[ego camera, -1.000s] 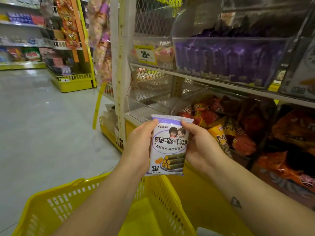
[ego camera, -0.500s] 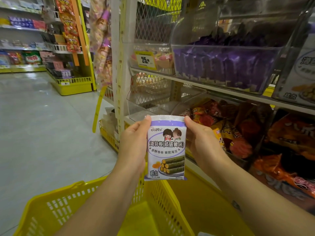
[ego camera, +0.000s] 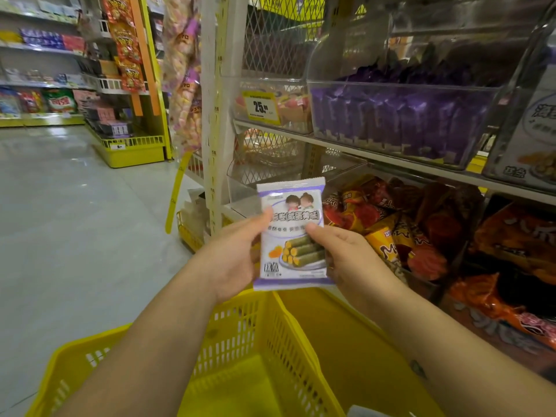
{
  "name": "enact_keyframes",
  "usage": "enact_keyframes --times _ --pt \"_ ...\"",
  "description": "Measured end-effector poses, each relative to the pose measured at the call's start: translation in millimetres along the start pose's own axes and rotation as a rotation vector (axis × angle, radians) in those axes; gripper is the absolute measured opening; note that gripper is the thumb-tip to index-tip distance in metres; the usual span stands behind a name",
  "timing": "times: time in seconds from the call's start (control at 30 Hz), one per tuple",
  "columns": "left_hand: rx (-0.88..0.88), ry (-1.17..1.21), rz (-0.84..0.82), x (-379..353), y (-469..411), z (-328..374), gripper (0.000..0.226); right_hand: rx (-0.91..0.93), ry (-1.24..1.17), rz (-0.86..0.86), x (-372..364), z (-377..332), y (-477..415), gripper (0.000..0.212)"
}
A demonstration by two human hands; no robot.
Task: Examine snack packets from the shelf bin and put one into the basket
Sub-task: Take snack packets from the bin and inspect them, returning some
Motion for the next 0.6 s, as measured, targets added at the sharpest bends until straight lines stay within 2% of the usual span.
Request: enact_keyframes --times 0.07,0.2,0.37,0.47,0.53,0.6 --pt "0.044 -0.124 -0.094 -3 3 -7 0.035 -0.07 -0.074 0.03 4 5 -2 0.035" --pt "0.091 -0.196 -0.115 2 2 -15 0.03 -0.244 -0.22 -0.042 0 18 1 0.034" --pt "0.05 -0.24 -0.169 6 1 -11 0.04 -0.412 -0.293 -0.091 2 29 6 0.034" --pt "0.044 -0.237 -0.148 9 3 -8 0.044 -0.46 -0.321 -0.106 2 31 7 0.035" --pt "-0.033 -0.466 -0.066 15 1 -4 0.049 -0.416 -0.291 -0.114 1 29 6 0.033" --pt "-0.234 -0.814 0.109 19 -1 12 0.054 -0.291 -0.151 -0.077 4 23 2 0.029"
Point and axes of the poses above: each hand's wrist, its own y-axis away from the middle knuckle, its own x-axis out of the back of the hand, z = x × y, the point moved 9 cm from there along -y, towards the middle knuckle, and after that the axes turned 5 degrees about z, right-handed, at the moved point
